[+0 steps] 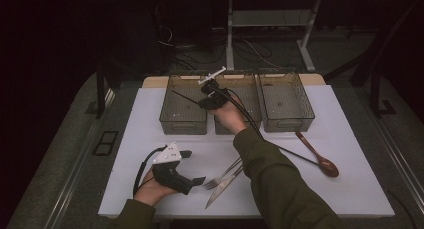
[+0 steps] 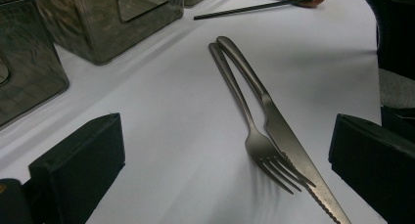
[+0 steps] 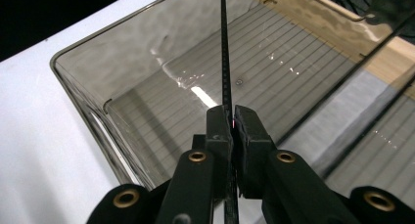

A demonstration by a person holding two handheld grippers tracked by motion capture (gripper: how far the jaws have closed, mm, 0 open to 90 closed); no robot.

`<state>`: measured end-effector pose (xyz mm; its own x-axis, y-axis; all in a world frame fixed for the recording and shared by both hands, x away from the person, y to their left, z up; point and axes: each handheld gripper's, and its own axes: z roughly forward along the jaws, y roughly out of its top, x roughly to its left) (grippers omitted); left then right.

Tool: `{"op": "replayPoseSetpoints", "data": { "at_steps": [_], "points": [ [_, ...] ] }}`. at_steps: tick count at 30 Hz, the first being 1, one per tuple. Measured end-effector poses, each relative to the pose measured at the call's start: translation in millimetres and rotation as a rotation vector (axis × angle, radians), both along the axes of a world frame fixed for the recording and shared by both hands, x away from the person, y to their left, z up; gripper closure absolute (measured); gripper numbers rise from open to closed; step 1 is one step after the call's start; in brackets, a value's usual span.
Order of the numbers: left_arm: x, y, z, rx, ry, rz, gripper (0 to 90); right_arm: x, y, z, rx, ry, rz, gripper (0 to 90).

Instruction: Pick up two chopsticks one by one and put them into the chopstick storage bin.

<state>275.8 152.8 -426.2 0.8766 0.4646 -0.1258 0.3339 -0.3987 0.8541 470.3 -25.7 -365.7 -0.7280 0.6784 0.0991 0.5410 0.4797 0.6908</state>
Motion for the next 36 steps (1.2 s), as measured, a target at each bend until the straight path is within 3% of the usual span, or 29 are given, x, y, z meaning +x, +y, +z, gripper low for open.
{"op": "replayPoseSetpoints", "data": {
  "at_steps": [8,15,25,36],
  "points": [
    [0.1,-0.5,0.0,0.004,-0.003,-0.006,0.0,2.6,13.3,-4.5,-0.021,0.007,0.009,83.8],
    [0.0,-0.4,0.0,0.003,-0.001,-0.004,0.0,1.4,8.8,0.2,0.021,0.010,0.018,67.6],
    [-0.2,-0.4,-0.5,0.003,0.003,0.002,0.0,-14.9,-15.0,10.1,0.104,-0.002,0.070,48.3],
    [-0.3,-0.6,-0.8,0.020,0.006,0.003,0.0,-49.7,-66.1,14.9,0.152,-0.046,0.126,45.2]
  ]
}}
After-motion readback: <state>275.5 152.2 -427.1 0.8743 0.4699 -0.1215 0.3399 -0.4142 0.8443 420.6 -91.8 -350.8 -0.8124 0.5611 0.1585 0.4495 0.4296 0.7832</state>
